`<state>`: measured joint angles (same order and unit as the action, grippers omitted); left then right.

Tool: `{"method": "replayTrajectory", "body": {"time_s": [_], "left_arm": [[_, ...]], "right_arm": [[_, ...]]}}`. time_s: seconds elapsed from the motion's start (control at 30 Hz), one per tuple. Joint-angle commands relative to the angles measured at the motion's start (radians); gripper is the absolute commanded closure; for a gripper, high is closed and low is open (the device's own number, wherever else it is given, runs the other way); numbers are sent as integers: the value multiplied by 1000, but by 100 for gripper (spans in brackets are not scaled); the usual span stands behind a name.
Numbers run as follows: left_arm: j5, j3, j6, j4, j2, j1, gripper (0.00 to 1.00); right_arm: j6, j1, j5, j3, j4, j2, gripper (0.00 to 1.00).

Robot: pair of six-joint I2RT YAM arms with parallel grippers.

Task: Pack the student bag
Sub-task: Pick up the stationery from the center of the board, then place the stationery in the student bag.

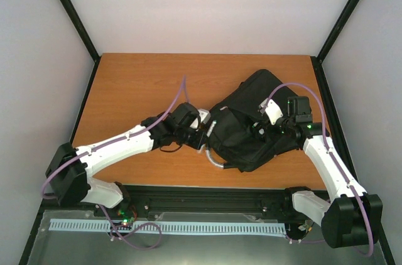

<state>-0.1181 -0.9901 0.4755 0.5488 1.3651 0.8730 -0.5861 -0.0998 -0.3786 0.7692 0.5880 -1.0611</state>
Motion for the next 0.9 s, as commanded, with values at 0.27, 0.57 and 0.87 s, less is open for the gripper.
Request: {"method": "replayTrajectory", "body": {"time_s": [0.27, 0.57, 0.87], "left_arm": [[-217, -198, -70, -213, 296, 73, 97], [-106, -369, -71, -174, 473, 81, 98], [3, -546, -109, -103, 632, 81, 97]], "right_arm": [[-6, -5, -34, 9, -6, 2, 97], [-4, -5, -37, 11, -7, -7, 97], [-1, -5, -37, 8, -7, -5, 97]]}}
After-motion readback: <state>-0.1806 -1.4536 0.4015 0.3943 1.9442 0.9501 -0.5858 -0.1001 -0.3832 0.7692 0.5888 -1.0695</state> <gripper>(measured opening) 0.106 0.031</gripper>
